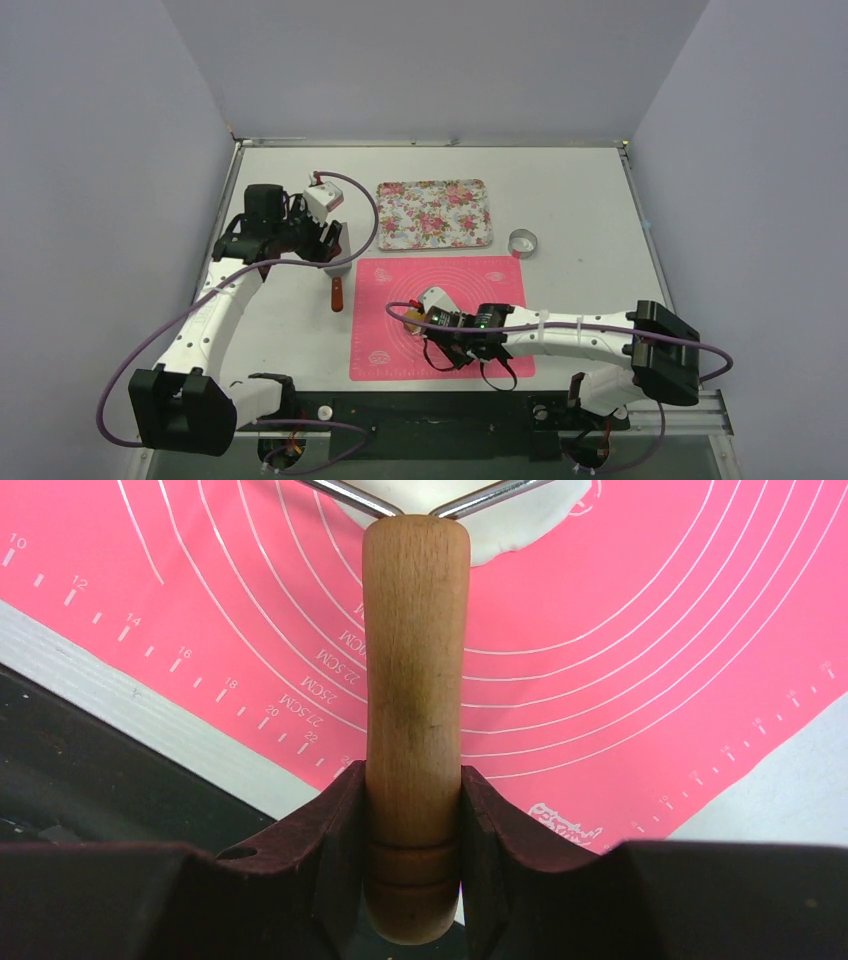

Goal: Roll out the dumpling wrappers from the dough
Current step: Flatten out the dough on the work surface.

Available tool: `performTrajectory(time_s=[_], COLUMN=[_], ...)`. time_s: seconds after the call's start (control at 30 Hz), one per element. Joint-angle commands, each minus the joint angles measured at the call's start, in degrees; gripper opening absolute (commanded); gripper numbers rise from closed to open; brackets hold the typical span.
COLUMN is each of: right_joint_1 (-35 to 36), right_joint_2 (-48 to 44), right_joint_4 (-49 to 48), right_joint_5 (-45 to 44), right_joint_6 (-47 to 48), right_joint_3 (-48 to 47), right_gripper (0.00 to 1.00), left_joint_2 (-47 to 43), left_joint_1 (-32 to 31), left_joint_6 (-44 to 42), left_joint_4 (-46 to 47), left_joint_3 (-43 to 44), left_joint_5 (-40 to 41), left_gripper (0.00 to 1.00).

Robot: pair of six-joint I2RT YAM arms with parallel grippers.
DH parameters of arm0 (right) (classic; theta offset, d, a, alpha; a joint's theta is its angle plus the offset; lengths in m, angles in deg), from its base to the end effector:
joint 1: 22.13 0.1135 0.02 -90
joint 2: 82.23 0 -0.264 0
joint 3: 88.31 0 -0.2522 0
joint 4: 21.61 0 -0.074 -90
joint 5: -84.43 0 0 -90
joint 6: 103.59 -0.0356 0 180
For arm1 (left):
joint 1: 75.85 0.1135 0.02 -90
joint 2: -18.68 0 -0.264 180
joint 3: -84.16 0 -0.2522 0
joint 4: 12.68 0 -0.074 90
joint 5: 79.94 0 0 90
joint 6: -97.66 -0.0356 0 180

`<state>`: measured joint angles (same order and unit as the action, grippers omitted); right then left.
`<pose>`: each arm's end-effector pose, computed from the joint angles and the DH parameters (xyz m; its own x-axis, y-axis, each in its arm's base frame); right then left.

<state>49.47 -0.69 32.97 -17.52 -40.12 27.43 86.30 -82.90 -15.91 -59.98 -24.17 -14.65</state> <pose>0.0878 0.2405 0.1963 -0.6739 -0.6415 -0.3664 -0.6784 0.7338 -0.0370 0.2448 -0.0453 0.3026 -0.4579 0.4226 -0.7821 0.6511 0.7585 0.0287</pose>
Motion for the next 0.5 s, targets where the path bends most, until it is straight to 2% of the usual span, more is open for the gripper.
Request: performTrajectory(time_s=[0.0,0.27,0.37,0.47], right_joint_1=[0.77,6.76,6.71,4.09], right_joint_2=[-2.93,-13.71,-14.08,-9.98], right_joint_4=[-0.94,2.27,2.44,1.52], right_joint_5=[1.17,-0.25,-1.07,-0.39], right_joint_6=[-1.09,-13.09,-12.99,-8.02], right_joint_3=[1.29,9.3,8.94,5.61], right_gripper=[0.0,0.0,0.0,0.0], left_joint_2=[-0.58,-0.21,-0.02,0.05], left_joint_1=[0.46,0.5,0.47,0.5], left_joint_6=[-0.05,0.5,0.63,0.59], left_joint_4=[0.46,0.91,1.16,1.16], left_joint_3=[2.59,2.84,3.15,3.29], left_joint_5=[-1.51,-2.15,-2.66,-2.38], left_gripper=[0.61,0.61,0.61,0.61])
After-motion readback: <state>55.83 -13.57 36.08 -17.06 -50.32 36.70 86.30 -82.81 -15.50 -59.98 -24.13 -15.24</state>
